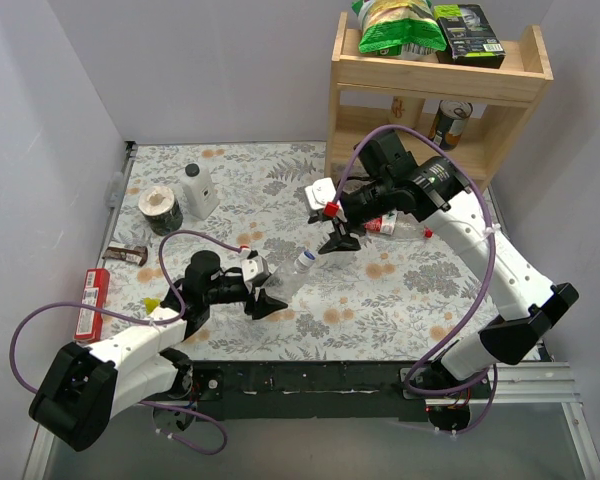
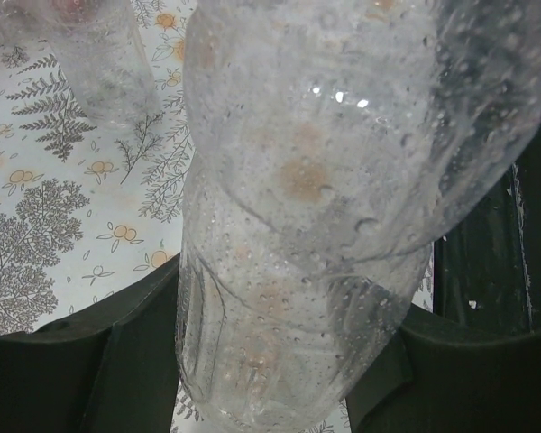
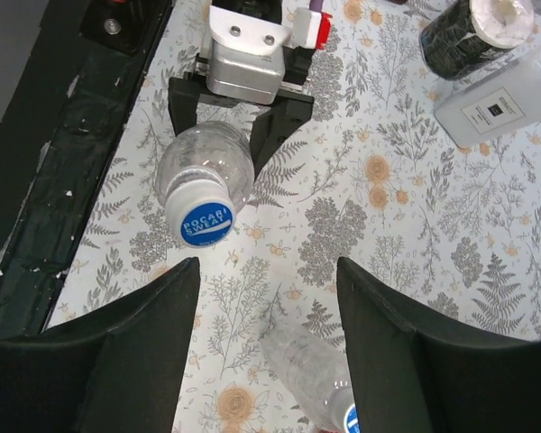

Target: Screw on the bottle caps

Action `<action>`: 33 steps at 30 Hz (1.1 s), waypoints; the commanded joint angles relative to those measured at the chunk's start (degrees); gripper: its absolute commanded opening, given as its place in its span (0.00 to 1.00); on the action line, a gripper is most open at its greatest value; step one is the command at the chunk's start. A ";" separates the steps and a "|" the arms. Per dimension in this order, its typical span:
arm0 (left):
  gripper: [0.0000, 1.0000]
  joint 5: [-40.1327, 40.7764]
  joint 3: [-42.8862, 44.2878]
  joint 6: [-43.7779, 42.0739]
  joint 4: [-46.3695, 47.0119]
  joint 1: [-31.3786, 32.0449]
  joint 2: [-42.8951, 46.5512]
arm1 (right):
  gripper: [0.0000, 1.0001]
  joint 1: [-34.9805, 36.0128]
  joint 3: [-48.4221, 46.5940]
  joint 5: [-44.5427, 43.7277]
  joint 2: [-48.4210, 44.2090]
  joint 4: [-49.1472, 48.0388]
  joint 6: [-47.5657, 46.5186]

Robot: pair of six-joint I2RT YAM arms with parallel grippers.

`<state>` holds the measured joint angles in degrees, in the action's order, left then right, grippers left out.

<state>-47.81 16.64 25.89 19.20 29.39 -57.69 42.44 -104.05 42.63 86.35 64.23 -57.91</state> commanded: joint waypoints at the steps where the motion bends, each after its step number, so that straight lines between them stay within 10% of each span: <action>1: 0.00 -1.41 2.60 -1.63 -0.04 0.14 -0.31 | 0.67 -1.13 -1.08 0.97 -0.91 -0.24 -0.54; 33: 0.00 -2.11 3.13 1.27 1.98 0.14 -1.55 | 0.63 4.85 2.80 2.55 0.58 -5.51 5.87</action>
<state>-48.90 18.37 27.33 19.42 29.36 -60.14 46.28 -102.19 44.40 86.76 59.96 -53.93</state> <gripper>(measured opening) 0.556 0.625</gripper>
